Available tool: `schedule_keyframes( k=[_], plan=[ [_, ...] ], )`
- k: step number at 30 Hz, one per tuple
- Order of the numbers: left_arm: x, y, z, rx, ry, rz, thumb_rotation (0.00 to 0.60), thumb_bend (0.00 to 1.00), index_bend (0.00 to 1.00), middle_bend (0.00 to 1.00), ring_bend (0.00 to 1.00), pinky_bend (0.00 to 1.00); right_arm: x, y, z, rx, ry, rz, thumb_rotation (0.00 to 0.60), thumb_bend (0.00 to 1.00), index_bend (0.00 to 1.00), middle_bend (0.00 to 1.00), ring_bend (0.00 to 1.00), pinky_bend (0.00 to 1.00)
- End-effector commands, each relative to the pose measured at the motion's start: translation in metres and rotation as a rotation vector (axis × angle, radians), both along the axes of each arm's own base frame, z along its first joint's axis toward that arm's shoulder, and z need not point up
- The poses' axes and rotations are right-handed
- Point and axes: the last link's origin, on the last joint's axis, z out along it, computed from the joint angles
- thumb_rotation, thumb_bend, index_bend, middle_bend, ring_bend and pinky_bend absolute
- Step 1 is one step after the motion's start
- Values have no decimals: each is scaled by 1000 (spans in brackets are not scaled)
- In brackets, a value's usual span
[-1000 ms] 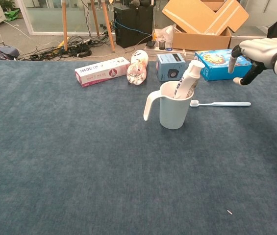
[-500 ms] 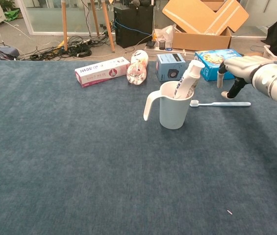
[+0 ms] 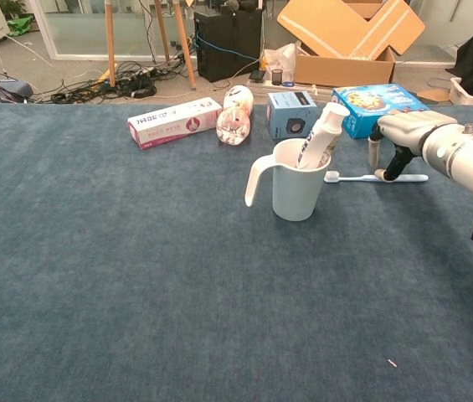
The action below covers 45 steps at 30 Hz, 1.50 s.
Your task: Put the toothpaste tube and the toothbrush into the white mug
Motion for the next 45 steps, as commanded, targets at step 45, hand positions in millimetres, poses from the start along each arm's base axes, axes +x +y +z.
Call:
schedule_keyframes(
  k=[45],
  plan=[
    [-3, -2, 7, 15, -22, 8, 600, 290, 387, 444, 452, 451, -4, -10, -25, 27, -6, -25, 600, 278, 567, 91, 0, 209]
  ],
)
